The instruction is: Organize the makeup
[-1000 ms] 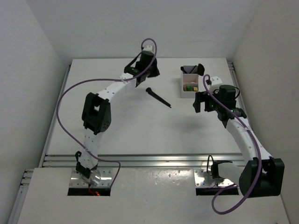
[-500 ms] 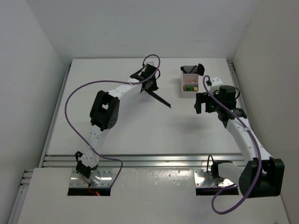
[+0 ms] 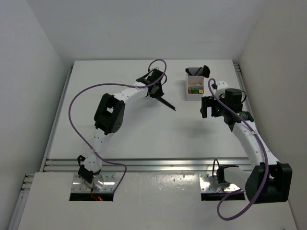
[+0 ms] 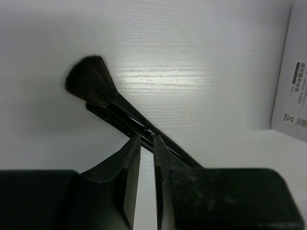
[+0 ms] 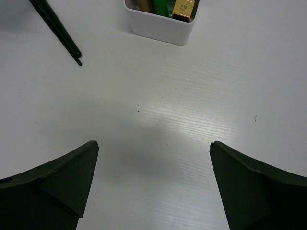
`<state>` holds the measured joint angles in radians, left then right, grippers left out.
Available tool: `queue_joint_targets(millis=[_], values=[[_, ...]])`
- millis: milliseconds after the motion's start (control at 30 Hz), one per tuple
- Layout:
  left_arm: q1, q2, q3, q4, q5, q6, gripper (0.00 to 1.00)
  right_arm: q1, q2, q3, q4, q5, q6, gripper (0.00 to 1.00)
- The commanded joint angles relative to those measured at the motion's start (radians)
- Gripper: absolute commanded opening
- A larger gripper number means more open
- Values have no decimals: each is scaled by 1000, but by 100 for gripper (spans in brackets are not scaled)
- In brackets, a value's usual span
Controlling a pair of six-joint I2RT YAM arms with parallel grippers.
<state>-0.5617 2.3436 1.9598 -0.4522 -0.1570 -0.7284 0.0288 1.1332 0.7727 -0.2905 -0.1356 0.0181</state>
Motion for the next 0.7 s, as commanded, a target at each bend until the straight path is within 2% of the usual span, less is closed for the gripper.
queue_joint_targets(millis=[0, 667], values=[[-7, -9, -2, -51, -32, -23, 23, 5, -21, 28, 13, 13, -10, 100], [-7, 65, 28, -71, -41, -43, 25, 3, -50, 5, -6, 16, -67, 100]])
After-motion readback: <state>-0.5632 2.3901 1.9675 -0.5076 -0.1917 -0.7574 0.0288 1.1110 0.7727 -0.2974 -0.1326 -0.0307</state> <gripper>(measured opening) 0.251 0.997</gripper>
